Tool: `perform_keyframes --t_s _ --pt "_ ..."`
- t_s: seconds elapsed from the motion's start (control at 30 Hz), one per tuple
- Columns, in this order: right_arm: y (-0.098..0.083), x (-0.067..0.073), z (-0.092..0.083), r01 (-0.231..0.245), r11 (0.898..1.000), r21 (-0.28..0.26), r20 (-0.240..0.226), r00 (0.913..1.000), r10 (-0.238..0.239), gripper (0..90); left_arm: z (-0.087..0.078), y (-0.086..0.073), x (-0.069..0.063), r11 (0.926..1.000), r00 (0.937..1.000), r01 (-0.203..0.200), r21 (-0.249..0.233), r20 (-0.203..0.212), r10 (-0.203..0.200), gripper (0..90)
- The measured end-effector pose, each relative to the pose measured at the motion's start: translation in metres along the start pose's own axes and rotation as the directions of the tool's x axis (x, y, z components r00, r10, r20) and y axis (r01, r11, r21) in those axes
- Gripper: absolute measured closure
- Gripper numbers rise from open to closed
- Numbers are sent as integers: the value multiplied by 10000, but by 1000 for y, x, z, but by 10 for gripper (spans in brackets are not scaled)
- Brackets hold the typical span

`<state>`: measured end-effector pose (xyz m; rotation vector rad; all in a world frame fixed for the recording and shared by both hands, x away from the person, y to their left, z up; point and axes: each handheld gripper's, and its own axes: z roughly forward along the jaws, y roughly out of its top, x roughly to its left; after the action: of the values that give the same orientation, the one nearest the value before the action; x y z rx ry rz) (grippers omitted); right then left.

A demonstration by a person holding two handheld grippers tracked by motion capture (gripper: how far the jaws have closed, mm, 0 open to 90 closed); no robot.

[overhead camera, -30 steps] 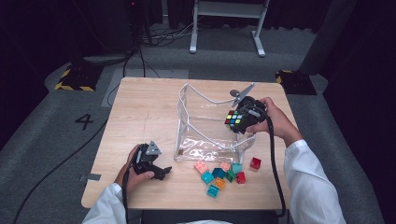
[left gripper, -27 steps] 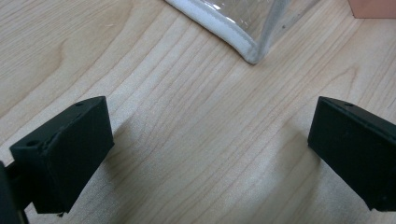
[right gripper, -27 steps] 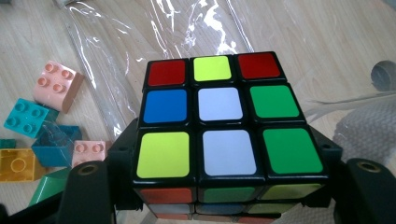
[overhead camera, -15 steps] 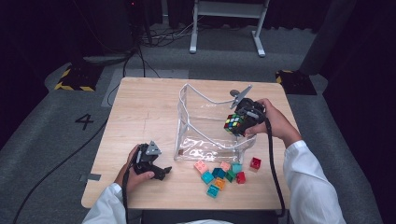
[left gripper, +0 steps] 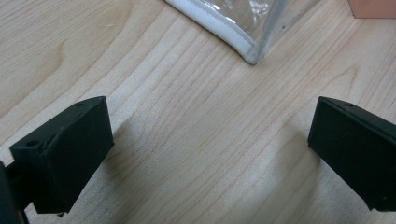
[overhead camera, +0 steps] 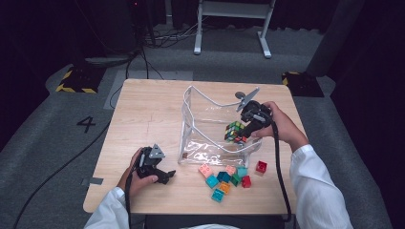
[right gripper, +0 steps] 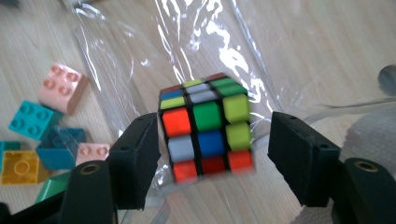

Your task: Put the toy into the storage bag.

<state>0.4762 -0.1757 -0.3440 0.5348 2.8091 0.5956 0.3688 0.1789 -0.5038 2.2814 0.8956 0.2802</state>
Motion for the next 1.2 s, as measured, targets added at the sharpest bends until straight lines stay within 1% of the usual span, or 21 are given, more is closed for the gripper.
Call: perform_keyframes --t_s 0.03,0.07,0.2,0.23,0.33,0.37,0.4,0.43,0.53,0.6,0.63,0.67,0.83,0.87,0.9,1.0,1.03,1.07,1.1,1.13,1.2 --pt "0 0 0 0 10000 0 0 10000 0 328 0 0 0 10000 10000 0 0 0 0 1" --pt "-1 0 -4 -97 9996 -246 12 10000 97 322 0 0 0 10000 10000 11 -15 -8 -11 1" --pt "-6 -1 -10 -205 9978 -635 20 9998 207 321 0 0 0 10000 10000 -63 30 -62 63 1" --pt "-7 -1 -12 -325 9961 -822 -53 9995 322 318 0 0 0 10000 10000 -58 25 -59 58 1" --pt "-13 0 -21 -351 9895 -1400 53 9993 362 297 0 0 0 10000 10000 -47 30 -19 47 1" --pt "-14 1 -24 -352 9888 -1451 171 9991 381 295 0 0 0 10000 10000 -51 27 -38 51 1" --pt "-17 1 -28 -353 9865 -1599 152 9992 382 293 0 0 0 10000 10000 -41 28 -11 41 1" --pt "-19 3 -31 -398 9823 -1830 174 9989 437 291 0 0 0 10000 10000 -55 29 -41 56 1" --pt "-28 11 -43 -326 9680 -2486 523 9975 470 275 0 0 0 10000 10000 -56 47 -69 57 1" --pt "-35 15 -53 -210 9484 -3164 678 9967 447 275 0 0 0 10000 10000 -5 66 -71 6 1" --pt "-39 18 -59 -259 9356 -3521 660 9964 524 275 0 0 0 10000 10000 -10 65 -73 10 1" --pt "-41 19 -62 -230 9286 -3703 703 9961 527 276 0 0 0 10000 10000 -9 67 -73 9 1" --pt "-60 28 -75 -273 9080 -4181 1107 9906 807 275 0 0 0 10000 10000 -6 66 -74 7 1" --pt "-67 29 -77 -232 9006 -4341 1218 9890 842 275 0 0 0 10000 10000 -8 68 -73 9 1" --pt "-72 31 -78 -412 8922 -4497 1182 9874 1052 277 0 0 0 10000 10000 12 52 -69 -11 1" --pt "-86 35 -83 -543 8718 -4869 1149 9854 1255 277 0 0 0 10000 10000 -30 31 -54 30 1" --pt "-93 36 -85 -537 8629 -5026 1234 9834 1330 277 0 0 0 10000 10000 -45 40 -64 46 1" --pt "-98 37 -87 -673 8527 -5180 1191 9815 1498 277 0 0 0 10000 10000 -39 34 -54 40 1" --pt "-102 37 -88 -727 8492 -5231 1164 9809 1557 277 0 0 0 10000 10000 -23 29 -57 24 1" --pt "-108 38 -90 -753 8416 -5348 1170 9798 1620 276 0 0 0 10000 10000 -25 22 -58 25 1" --pt "-118 39 -92 -787 8375 -5407 1299 9759 1756 276 0 0 0 10000 10000 -29 30 -58 29 1"
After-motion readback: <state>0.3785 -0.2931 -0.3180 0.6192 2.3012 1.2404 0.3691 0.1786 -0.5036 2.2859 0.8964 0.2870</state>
